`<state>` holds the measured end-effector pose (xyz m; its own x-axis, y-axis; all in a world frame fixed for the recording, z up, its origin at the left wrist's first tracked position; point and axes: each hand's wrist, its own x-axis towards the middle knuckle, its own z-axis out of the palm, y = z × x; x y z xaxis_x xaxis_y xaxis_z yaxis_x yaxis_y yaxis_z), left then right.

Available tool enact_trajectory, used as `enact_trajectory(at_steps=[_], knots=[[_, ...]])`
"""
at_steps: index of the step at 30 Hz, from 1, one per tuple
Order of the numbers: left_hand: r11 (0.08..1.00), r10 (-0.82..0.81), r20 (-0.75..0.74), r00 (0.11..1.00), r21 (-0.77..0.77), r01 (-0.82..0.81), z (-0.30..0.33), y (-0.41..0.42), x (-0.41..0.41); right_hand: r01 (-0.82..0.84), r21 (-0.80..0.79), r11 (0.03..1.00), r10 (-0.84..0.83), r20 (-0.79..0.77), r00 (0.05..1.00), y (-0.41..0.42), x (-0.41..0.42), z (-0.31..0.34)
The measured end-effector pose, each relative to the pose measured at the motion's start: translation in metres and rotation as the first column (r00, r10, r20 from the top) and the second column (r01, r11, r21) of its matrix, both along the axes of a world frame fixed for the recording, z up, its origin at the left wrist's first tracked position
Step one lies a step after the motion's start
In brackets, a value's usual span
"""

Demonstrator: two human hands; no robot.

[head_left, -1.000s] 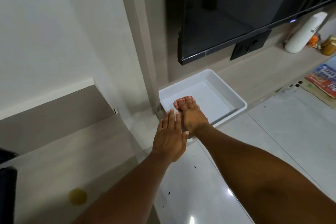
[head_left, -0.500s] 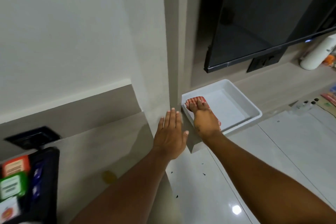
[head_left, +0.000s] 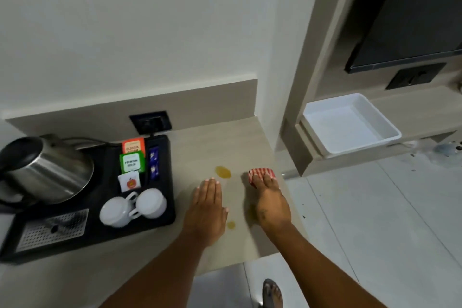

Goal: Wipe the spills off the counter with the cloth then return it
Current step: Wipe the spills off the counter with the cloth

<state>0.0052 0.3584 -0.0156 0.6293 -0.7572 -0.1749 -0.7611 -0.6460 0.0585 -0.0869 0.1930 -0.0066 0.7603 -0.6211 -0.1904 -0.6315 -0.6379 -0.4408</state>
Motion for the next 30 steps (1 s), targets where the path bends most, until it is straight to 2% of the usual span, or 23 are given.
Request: enact_trajectory(at_steps=[5,7,9,12,15,18,24,27,30], knots=[[0.999,0.024,-0.038,0.999,0.035,-0.022,-0.028,0.053,-0.002,-0.017,0.051,0.999,0.016,0.008,1.0,0.023,-0.025,-0.022],[0.999,0.026,-0.075,0.997,0.037,-0.024,-0.039,0.063,-0.001,-0.022,-0.014,1.0,0.021,-0.063,0.998,0.024,-0.032,-0.032],[0.999,0.025,-0.103,0.994,0.032,-0.022,-0.048,0.068,-0.001,-0.109,-0.077,0.991,0.105,-0.044,0.993,0.02,-0.035,-0.04],[0.999,0.017,-0.117,0.993,0.03,-0.013,-0.058,0.069,0.001,-0.199,-0.087,0.976,0.193,-0.077,0.978,0.014,-0.035,-0.048],[1.0,0.019,-0.117,0.993,0.006,-0.018,-0.062,0.07,0.002,-0.211,-0.128,0.969,0.197,-0.113,0.974,0.014,-0.035,-0.055],[0.999,0.016,-0.101,0.995,-0.032,-0.019,-0.063,0.071,0.002,-0.215,-0.132,0.968,0.194,-0.154,0.969,-0.002,-0.016,-0.056],[0.993,0.007,-0.11,0.994,-0.114,-0.02,-0.066,0.071,0.003,-0.294,-0.102,0.95,0.272,-0.187,0.944,-0.06,0.096,-0.043],[0.994,0.023,-0.129,0.991,-0.105,-0.037,-0.062,0.07,0.003,-0.398,-0.099,0.912,0.378,-0.174,0.909,-0.062,0.083,-0.047],[0.995,0.031,-0.121,0.992,-0.095,-0.043,-0.06,0.068,0.004,-0.412,-0.113,0.904,0.391,-0.17,0.905,-0.084,0.068,-0.054]])
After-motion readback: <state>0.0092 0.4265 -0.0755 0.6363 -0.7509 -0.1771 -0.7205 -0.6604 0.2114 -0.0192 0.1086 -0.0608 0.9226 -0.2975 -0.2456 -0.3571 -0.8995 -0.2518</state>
